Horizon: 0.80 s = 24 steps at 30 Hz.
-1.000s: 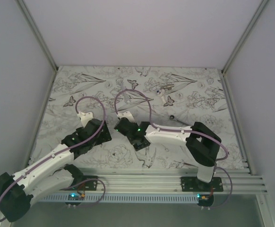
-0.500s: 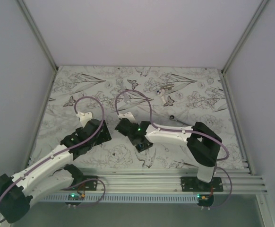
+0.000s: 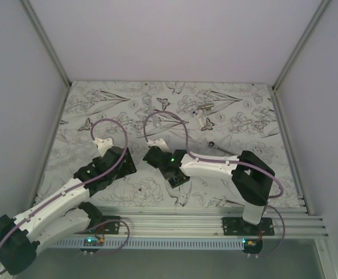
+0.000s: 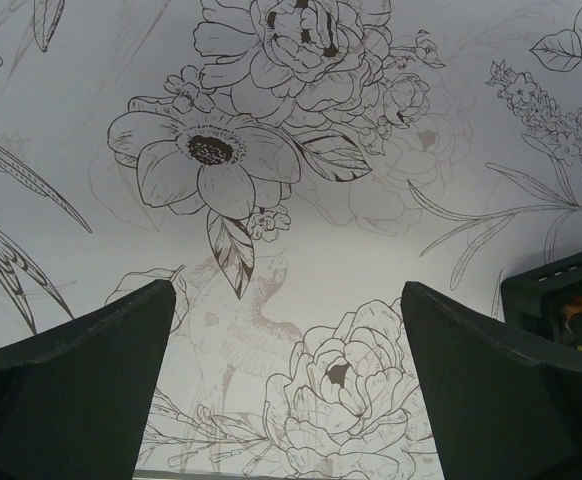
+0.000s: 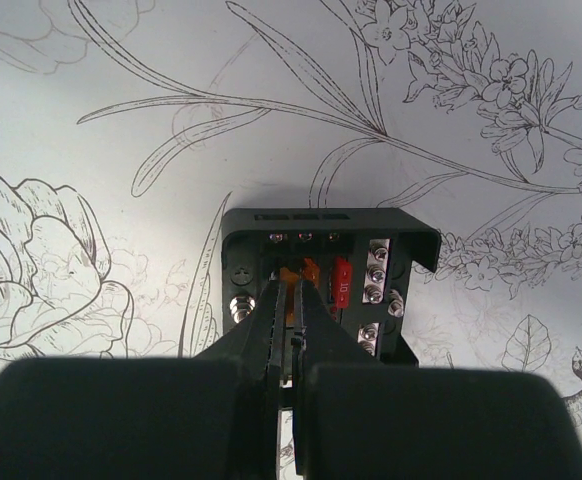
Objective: Snap on the fuse box
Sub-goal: Install the fuse at the fuse box base.
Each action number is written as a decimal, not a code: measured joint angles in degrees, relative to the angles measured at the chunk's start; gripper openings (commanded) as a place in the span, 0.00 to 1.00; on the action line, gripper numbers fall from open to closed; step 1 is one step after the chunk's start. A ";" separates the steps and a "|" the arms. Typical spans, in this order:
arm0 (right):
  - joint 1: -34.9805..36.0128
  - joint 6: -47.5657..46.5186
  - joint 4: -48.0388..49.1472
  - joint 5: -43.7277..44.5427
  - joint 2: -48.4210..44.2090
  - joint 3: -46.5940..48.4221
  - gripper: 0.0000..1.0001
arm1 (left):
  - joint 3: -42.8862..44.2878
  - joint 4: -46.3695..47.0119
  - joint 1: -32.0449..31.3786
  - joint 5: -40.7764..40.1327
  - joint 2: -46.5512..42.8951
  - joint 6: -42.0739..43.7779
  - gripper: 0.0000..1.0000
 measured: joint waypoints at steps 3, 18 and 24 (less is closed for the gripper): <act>0.00 0.31 0.31 0.02 -0.07 -0.26 0.00 | 0.00 -0.31 0.00 0.00 0.00 0.00 1.00; 1.44 1.95 4.04 3.26 1.44 -0.11 0.00 | 0.00 -0.50 0.00 -0.13 0.02 -0.28 1.00; 1.92 1.92 4.11 4.33 1.42 -0.24 0.00 | 0.00 -0.50 0.00 0.02 0.04 -0.85 0.98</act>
